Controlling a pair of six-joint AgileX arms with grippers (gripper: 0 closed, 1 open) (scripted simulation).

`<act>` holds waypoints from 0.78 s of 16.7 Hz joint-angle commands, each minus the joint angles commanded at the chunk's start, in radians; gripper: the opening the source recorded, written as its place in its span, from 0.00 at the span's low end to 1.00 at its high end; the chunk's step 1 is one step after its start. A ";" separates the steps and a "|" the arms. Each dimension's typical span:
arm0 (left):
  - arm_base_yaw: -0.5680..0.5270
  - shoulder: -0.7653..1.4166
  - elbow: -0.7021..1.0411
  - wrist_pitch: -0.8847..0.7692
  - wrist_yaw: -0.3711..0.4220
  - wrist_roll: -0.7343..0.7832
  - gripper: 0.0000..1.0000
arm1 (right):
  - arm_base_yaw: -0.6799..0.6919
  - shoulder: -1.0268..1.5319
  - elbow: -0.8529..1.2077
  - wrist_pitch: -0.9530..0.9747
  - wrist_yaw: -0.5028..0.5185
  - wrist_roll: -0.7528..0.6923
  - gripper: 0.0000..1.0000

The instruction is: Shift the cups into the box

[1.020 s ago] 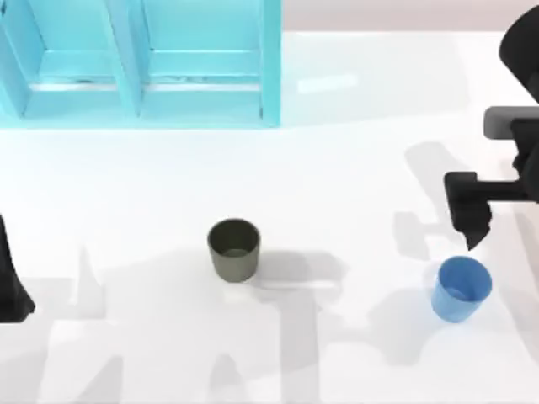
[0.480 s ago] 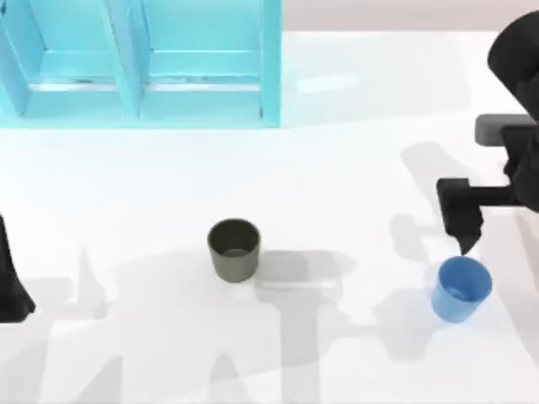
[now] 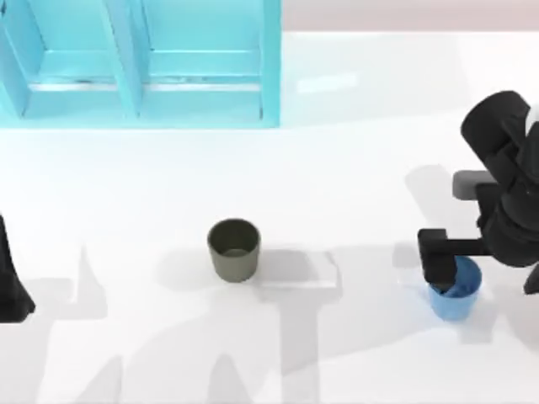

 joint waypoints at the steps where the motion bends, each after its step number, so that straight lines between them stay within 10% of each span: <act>1: 0.000 0.000 0.000 0.000 0.000 0.000 1.00 | 0.000 0.004 -0.011 0.012 0.000 0.000 1.00; 5: 0.000 0.000 0.000 0.000 0.000 0.000 1.00 | 0.000 0.005 -0.013 0.014 0.000 0.000 1.00; 13: 0.000 0.000 0.000 0.000 0.000 0.000 1.00 | 0.000 0.005 -0.013 0.014 0.000 0.000 0.40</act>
